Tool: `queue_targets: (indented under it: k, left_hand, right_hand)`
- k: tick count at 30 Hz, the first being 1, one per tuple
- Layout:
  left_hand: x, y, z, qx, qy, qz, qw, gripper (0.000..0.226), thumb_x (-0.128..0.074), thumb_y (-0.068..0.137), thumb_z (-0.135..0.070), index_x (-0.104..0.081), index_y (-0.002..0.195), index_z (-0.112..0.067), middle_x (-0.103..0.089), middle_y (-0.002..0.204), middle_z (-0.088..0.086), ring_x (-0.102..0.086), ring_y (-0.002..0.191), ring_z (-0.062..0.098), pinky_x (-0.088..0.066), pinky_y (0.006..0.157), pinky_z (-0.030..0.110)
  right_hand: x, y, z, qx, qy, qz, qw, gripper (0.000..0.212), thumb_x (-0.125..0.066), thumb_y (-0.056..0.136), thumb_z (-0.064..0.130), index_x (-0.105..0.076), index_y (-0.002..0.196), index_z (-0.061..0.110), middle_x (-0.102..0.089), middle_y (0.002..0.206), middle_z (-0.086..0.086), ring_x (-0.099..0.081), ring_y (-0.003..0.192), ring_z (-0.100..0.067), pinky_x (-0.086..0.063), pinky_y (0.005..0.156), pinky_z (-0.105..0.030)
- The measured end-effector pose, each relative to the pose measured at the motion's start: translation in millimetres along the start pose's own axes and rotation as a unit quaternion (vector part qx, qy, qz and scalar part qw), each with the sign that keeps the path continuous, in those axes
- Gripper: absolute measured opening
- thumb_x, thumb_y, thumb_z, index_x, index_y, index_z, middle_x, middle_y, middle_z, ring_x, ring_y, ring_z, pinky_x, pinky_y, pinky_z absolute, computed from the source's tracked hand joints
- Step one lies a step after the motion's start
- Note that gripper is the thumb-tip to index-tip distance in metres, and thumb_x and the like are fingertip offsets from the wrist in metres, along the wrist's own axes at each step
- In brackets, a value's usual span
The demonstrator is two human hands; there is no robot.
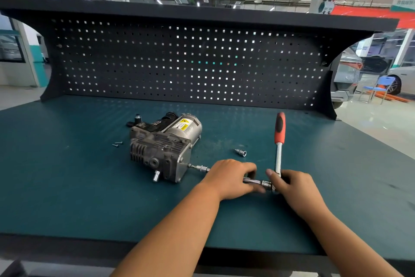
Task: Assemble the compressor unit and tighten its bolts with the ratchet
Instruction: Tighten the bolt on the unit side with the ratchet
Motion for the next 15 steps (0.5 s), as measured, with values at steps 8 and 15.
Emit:
queue_targets:
  k: [8, 15]
  left_hand:
    - [-2.2, 2.6, 0.9, -0.006, -0.014, 0.007, 1.000, 0.044, -0.047, 0.089, -0.059, -0.063, 0.085, -0.018, -0.066, 0.084, 0.003, -0.056, 0.083, 0.024, -0.038, 0.065, 0.033]
    - [-2.6, 1.2, -0.7, -0.009, -0.019, -0.003, 1.000, 0.035, -0.052, 0.089, -0.049, -0.061, 0.085, -0.015, -0.066, 0.088, 0.008, -0.055, 0.085, 0.029, -0.029, 0.061, 0.032]
  right_hand:
    - [3.8, 0.0, -3.2, 0.036, 0.144, 0.029, 0.988, 0.029, -0.075, 0.074, 0.033, -0.058, 0.067, 0.011, -0.048, 0.054, 0.009, -0.039, 0.052, -0.005, -0.032, 0.051, -0.018]
    - [5.5, -5.2, 0.7, 0.119, 0.130, 0.023, 0.984, 0.033, -0.084, 0.064, 0.002, -0.061, 0.080, 0.020, -0.060, 0.078, 0.000, -0.056, 0.074, -0.011, -0.045, 0.067, -0.022]
Point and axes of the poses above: each hand's wrist, its own y-axis towards the middle knuckle, its own x-axis out of the back of the hand, z = x × y, the point moved 2 cm from there along y, towards the middle knuckle
